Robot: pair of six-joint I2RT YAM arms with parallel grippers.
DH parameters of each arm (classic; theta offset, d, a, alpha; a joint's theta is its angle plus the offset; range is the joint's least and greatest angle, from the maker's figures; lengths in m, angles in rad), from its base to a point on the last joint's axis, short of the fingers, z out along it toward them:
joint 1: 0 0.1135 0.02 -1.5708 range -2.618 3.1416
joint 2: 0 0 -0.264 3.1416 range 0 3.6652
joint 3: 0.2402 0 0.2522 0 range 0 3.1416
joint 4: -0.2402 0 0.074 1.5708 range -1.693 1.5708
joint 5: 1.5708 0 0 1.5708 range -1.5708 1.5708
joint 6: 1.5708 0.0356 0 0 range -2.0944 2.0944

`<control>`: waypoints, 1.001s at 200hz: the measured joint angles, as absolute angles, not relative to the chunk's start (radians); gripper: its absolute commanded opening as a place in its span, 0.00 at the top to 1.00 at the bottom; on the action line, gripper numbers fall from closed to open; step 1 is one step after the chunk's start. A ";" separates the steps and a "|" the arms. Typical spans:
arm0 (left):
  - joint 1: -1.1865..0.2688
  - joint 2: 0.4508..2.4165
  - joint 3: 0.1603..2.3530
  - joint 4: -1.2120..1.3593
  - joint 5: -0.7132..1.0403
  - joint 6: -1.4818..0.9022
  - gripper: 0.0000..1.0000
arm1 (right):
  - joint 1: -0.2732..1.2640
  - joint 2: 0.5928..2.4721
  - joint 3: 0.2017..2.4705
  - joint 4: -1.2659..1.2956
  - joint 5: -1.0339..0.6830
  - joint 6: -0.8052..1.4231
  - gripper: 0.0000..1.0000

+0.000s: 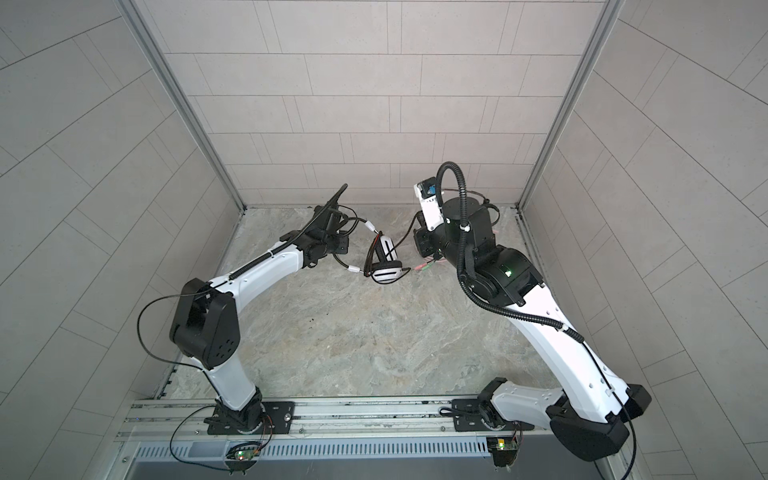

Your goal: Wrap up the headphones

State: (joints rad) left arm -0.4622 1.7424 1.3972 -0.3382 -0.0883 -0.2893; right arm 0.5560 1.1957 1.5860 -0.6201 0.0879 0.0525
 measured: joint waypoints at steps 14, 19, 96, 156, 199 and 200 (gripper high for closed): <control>-0.469 1.713 1.384 -0.344 -0.007 -0.290 1.00 | 0.493 1.211 1.599 -0.599 0.057 0.058 1.00; -0.472 1.704 1.383 -0.351 0.019 -0.289 1.00 | 0.475 1.216 1.601 -0.591 0.048 0.060 1.00; -0.493 1.570 1.308 -0.477 0.336 -0.203 1.00 | 0.298 1.353 1.592 -0.509 -0.067 0.085 1.00; -0.495 1.527 1.305 -0.515 0.486 -0.164 1.00 | 0.272 1.413 1.490 -0.433 -0.185 0.123 1.00; -0.484 1.519 1.305 -0.521 0.556 -0.176 1.00 | 0.268 1.443 1.353 -0.401 -0.232 0.151 1.00; -0.484 1.518 1.305 -0.521 0.558 -0.176 1.00 | 0.268 1.444 1.351 -0.400 -0.232 0.152 1.00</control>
